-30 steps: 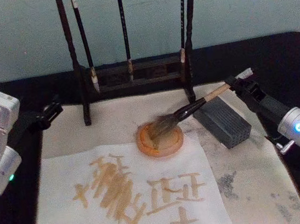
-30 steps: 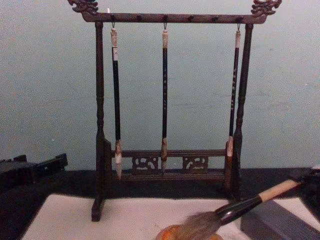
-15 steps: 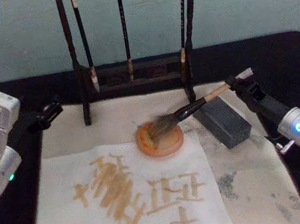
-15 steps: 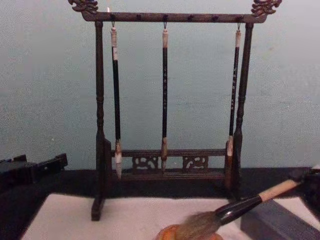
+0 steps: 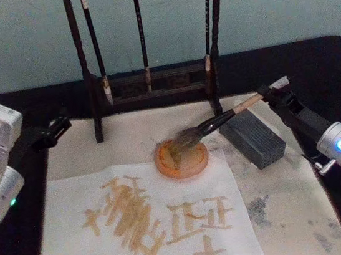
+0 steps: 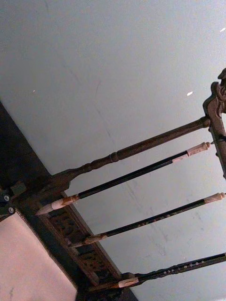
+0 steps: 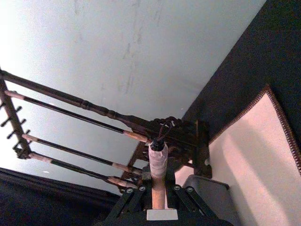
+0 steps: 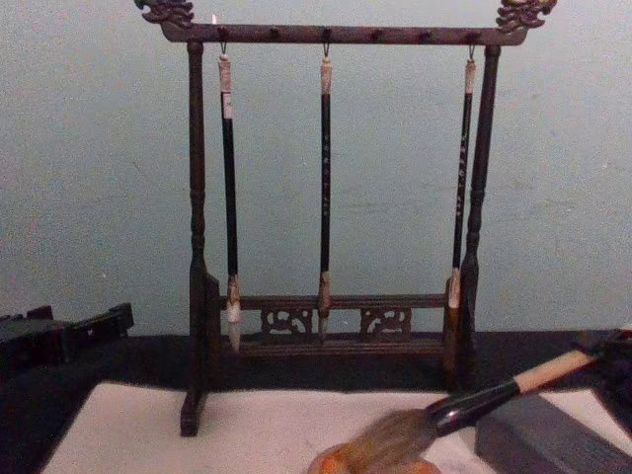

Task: Pick up the brush from the inkstone, write on the paper, then place the brush back to its original position.

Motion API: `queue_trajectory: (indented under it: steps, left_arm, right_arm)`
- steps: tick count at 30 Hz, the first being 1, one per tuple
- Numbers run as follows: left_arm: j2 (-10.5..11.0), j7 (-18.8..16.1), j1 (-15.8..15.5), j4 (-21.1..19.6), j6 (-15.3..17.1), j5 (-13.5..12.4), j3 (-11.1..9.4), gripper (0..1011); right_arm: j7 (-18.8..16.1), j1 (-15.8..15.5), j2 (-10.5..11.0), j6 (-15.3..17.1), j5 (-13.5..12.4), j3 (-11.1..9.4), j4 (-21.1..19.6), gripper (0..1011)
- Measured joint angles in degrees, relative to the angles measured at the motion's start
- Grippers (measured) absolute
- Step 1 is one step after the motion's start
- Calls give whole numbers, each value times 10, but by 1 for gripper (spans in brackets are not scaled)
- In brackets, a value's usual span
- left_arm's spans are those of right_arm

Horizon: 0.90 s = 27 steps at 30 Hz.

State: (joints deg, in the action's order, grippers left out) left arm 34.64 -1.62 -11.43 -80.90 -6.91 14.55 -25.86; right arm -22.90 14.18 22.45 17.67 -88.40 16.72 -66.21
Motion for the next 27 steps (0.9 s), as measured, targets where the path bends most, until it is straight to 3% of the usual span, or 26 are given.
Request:
queue_trajectory:
  steps: [3, 17, 27]
  left_arm:
    - [0, 0, 0, 0, 0, 0, 0, 1002]
    - [0, 0, 0, 0, 0, 0, 0, 1002]
    - [0, 0, 0, 0, 0, 0, 0, 1002]
  right_arm:
    - [-11, -1, 0, 3, -18, -1, 2, 161]
    - [-28, -15, 17, -6, -46, 1, -28, 161]
    - [-16, -32, 53, -34, -25, 16, -96, 161]
